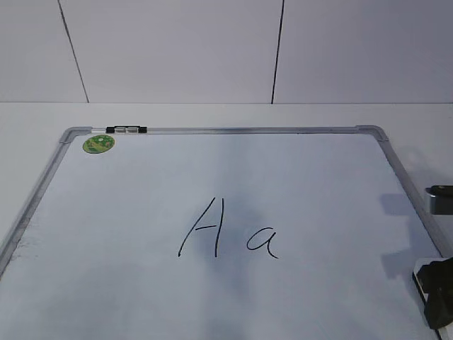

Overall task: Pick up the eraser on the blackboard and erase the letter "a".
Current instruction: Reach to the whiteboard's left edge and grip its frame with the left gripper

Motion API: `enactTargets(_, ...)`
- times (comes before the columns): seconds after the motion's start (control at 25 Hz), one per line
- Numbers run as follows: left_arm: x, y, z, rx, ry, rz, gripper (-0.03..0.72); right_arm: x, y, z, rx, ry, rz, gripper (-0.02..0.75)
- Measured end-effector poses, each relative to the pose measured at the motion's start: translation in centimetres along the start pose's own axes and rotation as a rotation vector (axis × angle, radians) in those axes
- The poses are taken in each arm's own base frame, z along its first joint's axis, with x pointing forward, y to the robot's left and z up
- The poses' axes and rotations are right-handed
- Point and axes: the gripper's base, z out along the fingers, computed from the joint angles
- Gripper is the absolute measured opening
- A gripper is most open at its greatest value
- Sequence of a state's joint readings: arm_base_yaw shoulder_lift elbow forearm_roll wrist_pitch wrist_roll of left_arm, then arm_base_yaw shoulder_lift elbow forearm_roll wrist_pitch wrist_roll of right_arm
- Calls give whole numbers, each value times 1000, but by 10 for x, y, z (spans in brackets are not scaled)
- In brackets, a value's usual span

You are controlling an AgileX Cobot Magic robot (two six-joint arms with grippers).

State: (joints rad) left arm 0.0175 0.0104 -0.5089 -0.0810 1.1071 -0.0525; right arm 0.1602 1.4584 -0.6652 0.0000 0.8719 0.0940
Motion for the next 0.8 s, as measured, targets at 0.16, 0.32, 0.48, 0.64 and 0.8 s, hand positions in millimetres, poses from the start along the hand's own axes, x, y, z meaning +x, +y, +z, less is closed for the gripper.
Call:
enactTargets(0.16,0,0,0,5,-1,-2,235,-3,0,-3,1,5,4,539)
enactTargets(0.32,-1,-2,1,20,6,-11,235,-10,1,-15,0,4,4,539)
enactTargets(0.48,-3,-3,4,28,31,-18,241,-16,2,-26,-10,8,11,539)
enactTargets(0.64,-9,-3,14,25,103,-27,244,-18,4,-33,-18,22,16,539)
enactTargets(0.8,-16,-3,26,23,161,-38,245,-20,5,-38,-28,30,21,539)
